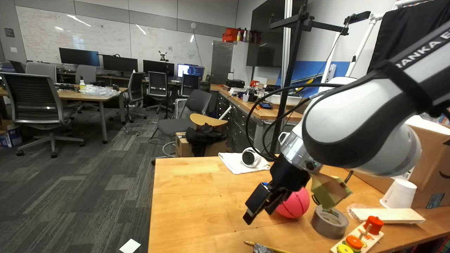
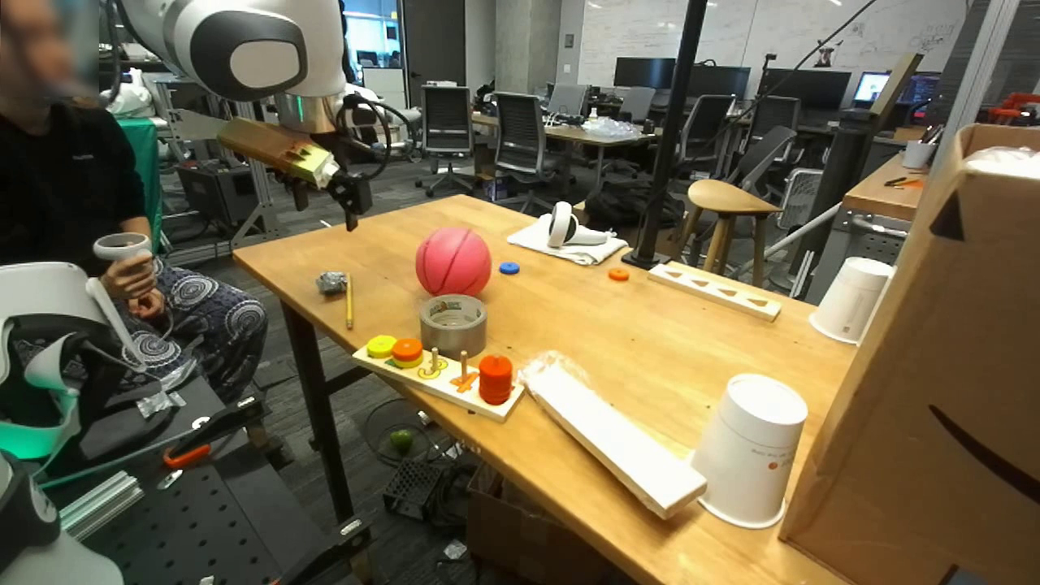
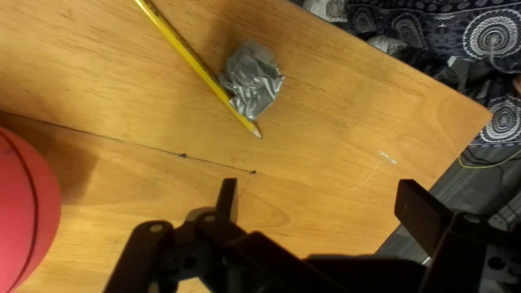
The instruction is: Push the basketball between the two cups
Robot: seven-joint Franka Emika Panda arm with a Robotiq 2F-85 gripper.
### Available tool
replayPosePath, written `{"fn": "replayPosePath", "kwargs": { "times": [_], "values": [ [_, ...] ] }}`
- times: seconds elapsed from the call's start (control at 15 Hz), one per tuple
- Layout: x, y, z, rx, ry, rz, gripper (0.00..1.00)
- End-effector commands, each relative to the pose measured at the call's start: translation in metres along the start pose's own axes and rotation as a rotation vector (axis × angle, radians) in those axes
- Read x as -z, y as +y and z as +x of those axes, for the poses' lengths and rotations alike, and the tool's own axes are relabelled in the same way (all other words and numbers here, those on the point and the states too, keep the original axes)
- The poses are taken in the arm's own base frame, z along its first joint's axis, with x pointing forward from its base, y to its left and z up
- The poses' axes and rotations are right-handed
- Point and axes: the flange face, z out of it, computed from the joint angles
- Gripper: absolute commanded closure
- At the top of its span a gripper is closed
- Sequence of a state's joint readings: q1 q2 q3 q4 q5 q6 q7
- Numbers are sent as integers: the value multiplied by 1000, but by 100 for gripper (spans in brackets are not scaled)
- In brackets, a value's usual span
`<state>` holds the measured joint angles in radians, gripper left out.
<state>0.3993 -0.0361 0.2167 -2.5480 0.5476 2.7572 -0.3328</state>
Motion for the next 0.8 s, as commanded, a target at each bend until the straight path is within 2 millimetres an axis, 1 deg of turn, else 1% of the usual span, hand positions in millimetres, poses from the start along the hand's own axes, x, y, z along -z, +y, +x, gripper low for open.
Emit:
{"fn": "replayPosePath", "kwargs": {
  "times": [0.0,0.07,0.2,0.33,0.4,0.47,0.53,0.6,0.73],
  "values": [
    [-9,-12,21,62,29,79,0],
    [-14,-15,26,75,27,97,0],
    [-28,-12,30,76,2,121,0],
    [-38,12,27,43,-33,94,0],
    [-36,38,24,27,-54,38,0],
    [-28,62,21,37,-65,-18,0],
    [-10,92,10,60,-66,-84,0],
    [7,107,11,87,-63,-126,0],
    [42,133,24,155,-36,-219,0]
  ]
}}
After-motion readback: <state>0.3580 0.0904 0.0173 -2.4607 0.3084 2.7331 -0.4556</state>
